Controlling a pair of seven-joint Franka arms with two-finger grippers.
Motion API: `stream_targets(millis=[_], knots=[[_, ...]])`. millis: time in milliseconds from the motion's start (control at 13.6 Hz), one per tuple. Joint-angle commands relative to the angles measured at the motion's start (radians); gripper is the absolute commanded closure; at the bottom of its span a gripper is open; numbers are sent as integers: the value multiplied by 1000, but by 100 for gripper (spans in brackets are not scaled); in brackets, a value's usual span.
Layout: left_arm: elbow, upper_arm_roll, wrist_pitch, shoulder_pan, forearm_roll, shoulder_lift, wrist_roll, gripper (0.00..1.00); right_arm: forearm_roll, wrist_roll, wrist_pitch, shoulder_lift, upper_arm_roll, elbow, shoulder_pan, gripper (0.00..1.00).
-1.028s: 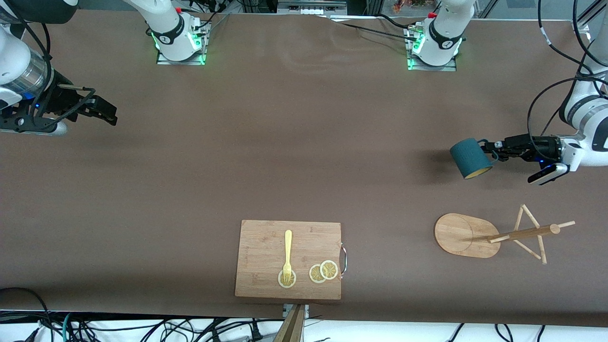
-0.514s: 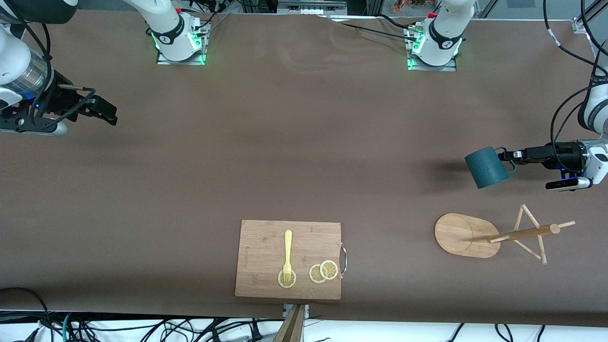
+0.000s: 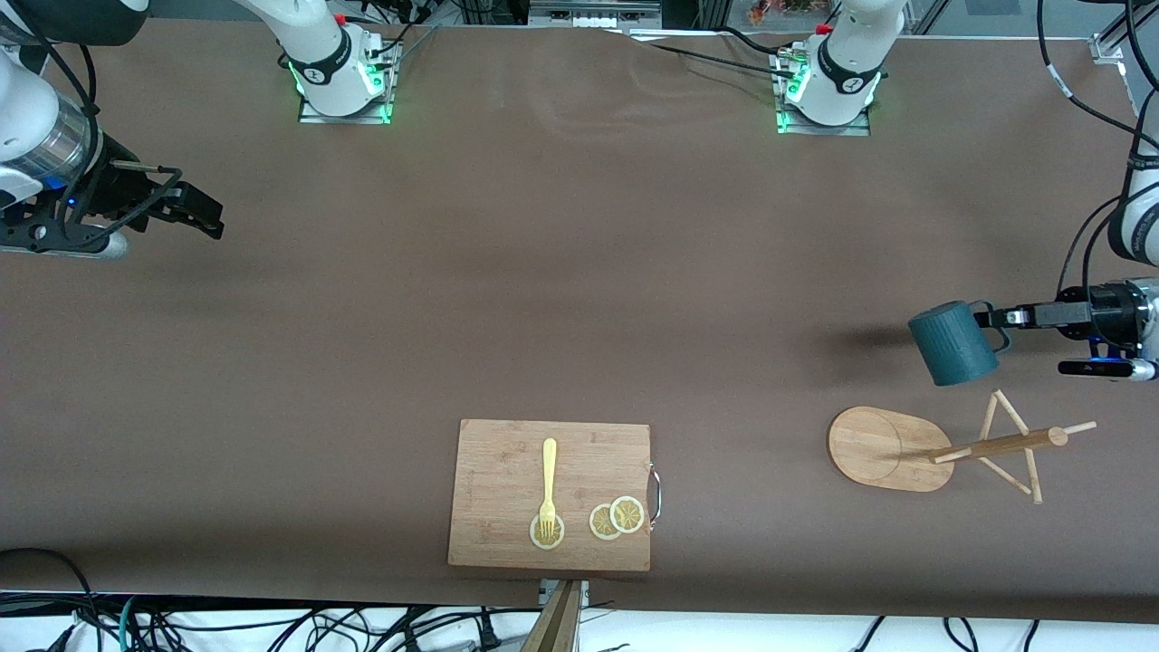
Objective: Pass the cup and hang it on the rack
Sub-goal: 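Lift the mug with the left gripper and carry it to the rack, then lower the mug handle onto a rack peg with the left gripper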
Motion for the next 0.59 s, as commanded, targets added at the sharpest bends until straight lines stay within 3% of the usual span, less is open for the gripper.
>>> stream_targets(millis=[0,514], knots=[[84,-3,-15,-13,-34,49,-57,100,14,6,-17,6,1,18,-4,0],[215,-2,40,-15,-37,136,-97,100,14,6,-17,6,1,18,-4,0]])
